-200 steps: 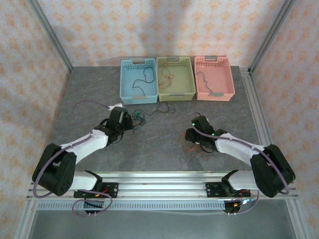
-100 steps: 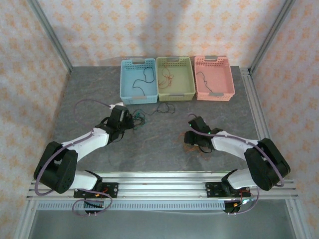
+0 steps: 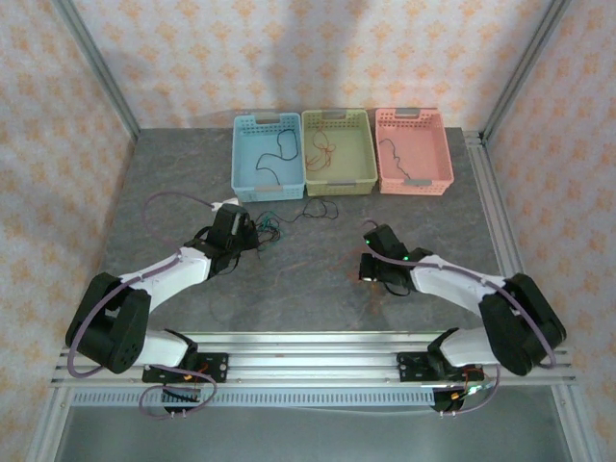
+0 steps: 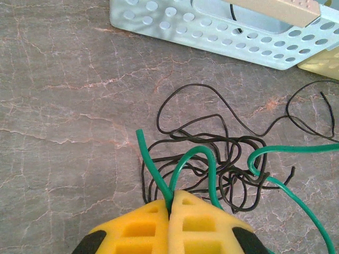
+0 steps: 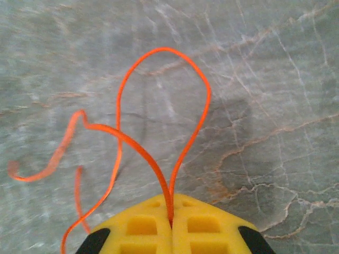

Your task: Untangle the cables

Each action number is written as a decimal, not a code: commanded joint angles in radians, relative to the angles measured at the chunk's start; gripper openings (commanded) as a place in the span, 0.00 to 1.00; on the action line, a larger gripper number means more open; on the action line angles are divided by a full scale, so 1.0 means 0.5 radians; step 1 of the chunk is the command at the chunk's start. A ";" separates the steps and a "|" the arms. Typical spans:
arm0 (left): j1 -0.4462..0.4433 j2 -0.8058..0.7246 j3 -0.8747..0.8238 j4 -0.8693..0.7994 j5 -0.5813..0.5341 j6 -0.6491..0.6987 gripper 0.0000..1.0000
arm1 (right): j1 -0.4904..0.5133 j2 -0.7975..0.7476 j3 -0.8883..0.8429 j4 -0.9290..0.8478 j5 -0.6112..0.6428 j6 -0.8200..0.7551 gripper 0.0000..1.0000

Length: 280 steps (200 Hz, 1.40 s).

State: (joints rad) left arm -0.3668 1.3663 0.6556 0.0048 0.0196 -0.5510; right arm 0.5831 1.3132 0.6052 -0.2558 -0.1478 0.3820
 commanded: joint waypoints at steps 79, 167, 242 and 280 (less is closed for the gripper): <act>-0.012 -0.006 0.047 -0.030 -0.012 0.019 0.00 | -0.113 0.157 1.351 -0.187 0.402 -0.518 0.00; -0.015 0.002 0.044 -0.023 0.006 0.016 0.00 | -0.365 1.890 3.343 -0.572 0.515 -0.387 0.10; -0.018 -0.001 0.046 -0.009 0.043 0.019 0.00 | -0.335 1.774 3.275 -0.762 0.411 -0.371 0.50; -0.028 -0.053 0.010 0.056 0.080 0.022 0.00 | -0.228 0.797 1.765 0.243 0.075 -0.540 0.50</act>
State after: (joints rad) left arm -0.3668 1.3663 0.6556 0.0074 0.0433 -0.5510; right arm 0.4221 2.0167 1.7977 -0.4667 0.0036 0.1772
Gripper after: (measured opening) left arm 0.044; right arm 0.499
